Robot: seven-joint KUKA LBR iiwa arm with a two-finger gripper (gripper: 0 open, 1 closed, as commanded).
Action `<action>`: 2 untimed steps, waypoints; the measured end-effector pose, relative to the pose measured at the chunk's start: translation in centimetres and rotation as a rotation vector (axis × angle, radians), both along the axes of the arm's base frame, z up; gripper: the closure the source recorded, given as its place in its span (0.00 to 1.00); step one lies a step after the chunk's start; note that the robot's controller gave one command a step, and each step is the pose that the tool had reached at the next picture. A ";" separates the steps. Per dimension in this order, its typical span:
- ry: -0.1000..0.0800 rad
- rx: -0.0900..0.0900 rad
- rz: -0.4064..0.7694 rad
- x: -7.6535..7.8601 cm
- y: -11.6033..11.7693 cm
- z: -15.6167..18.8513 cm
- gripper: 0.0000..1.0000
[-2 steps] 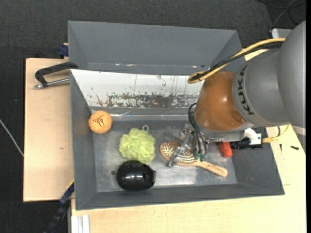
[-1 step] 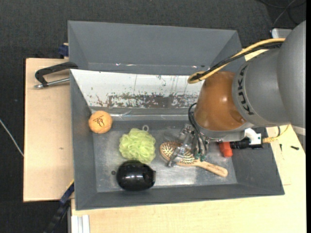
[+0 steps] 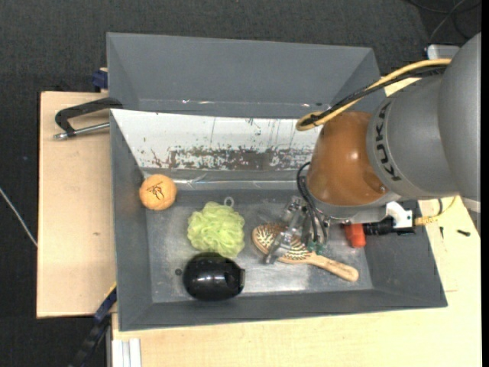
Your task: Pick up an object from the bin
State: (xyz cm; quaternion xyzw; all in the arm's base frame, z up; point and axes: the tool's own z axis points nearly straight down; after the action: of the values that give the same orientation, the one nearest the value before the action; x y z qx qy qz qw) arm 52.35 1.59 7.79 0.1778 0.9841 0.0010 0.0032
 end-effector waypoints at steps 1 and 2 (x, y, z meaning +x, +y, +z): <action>0.010 0.000 0.000 -0.2 0.0 1.9 1.00; 0.001 0.000 0.000 0.0 0.0 3.4 1.00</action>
Offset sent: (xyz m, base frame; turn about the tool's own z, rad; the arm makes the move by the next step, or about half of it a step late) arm 0.0000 -0.0001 0.0343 0.0000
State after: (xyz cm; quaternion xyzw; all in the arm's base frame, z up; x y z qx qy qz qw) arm 52.38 1.62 11.20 0.1776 0.9841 0.0011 0.0027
